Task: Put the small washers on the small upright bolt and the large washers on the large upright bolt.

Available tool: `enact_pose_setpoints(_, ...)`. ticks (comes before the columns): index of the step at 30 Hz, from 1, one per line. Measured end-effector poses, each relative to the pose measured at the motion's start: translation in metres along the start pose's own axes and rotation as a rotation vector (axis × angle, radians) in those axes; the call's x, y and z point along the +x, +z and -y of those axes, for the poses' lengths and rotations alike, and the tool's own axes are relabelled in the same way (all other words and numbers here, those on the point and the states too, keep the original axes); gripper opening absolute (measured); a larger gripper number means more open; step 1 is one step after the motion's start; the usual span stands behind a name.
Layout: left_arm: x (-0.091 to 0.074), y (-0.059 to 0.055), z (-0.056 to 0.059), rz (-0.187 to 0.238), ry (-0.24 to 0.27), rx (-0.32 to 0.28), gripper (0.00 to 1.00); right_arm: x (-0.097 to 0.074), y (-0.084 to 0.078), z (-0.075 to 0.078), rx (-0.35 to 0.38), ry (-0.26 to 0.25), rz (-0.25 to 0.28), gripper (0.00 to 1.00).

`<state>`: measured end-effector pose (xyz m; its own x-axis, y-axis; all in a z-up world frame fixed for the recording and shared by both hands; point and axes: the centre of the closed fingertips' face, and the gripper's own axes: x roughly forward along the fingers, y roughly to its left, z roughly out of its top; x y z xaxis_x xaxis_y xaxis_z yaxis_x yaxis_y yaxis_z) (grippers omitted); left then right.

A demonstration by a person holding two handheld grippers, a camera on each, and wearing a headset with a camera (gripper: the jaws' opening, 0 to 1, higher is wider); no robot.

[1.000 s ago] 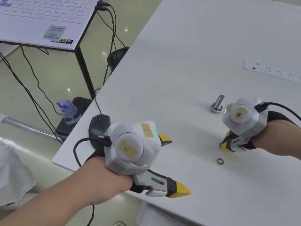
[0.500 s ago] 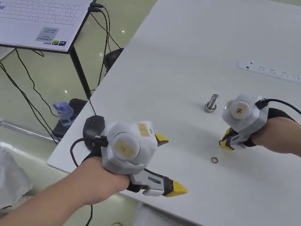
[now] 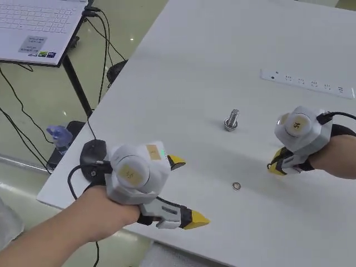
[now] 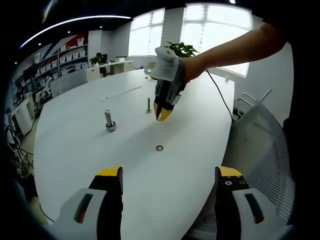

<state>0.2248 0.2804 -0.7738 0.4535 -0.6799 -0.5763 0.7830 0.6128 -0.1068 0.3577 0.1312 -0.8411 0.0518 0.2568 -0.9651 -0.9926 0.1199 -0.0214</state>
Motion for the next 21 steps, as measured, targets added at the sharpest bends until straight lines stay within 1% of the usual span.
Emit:
enact_pose_setpoints(5,0.001,-0.001,0.002,-0.006,0.003,0.002,0.74,-0.010,-0.017,0.010,0.033,-0.016,-0.001,0.12)
enact_pose_setpoints(10,0.002,-0.003,0.005,-0.014,0.004,-0.002,0.74,-0.019,-0.029,0.021,0.057,-0.032,-0.004,0.12)
enact_pose_setpoints(12,0.002,-0.003,0.005,-0.016,0.006,-0.002,0.74,-0.023,-0.033,0.027,0.070,-0.040,-0.002,0.12)
enact_pose_setpoints(17,0.002,-0.005,0.000,-0.018,0.018,-0.007,0.74,-0.031,-0.036,0.041,0.084,-0.064,0.005,0.12)
enact_pose_setpoints(21,0.001,-0.006,-0.003,-0.023,0.024,-0.003,0.74,-0.033,-0.038,0.057,0.079,-0.081,-0.007,0.12)
